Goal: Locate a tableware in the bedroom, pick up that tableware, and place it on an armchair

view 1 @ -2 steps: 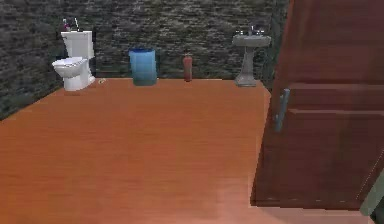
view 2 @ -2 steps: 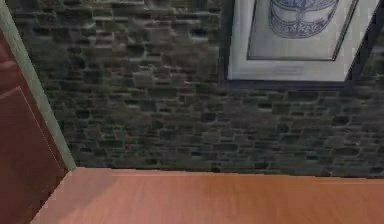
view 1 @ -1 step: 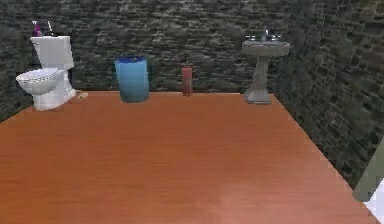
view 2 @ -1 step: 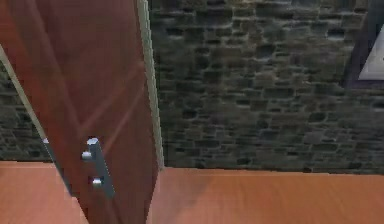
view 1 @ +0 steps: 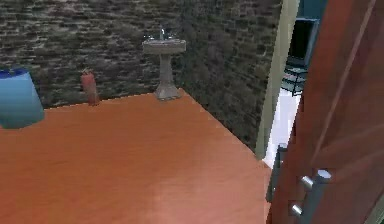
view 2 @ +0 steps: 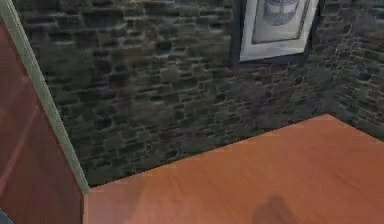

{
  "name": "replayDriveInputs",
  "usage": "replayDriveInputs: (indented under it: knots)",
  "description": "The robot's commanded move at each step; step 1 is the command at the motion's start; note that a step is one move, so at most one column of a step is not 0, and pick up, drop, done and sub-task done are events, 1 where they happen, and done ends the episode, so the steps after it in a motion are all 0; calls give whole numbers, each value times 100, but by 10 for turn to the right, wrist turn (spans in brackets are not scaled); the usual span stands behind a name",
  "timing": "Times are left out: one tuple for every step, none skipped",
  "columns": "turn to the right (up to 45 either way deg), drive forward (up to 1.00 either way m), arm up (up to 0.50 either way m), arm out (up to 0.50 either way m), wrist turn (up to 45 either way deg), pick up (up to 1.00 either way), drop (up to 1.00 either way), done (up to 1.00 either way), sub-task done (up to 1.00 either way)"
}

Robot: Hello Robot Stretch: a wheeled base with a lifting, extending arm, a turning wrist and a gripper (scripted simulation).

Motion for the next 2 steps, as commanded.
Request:
replayDriveInputs:
  knots:
    - [0, 80, 0, 0, 0, 0, 0, 0, 0]
    - [450, 0, 0, 0, 0, 0, 0, 0, 0]
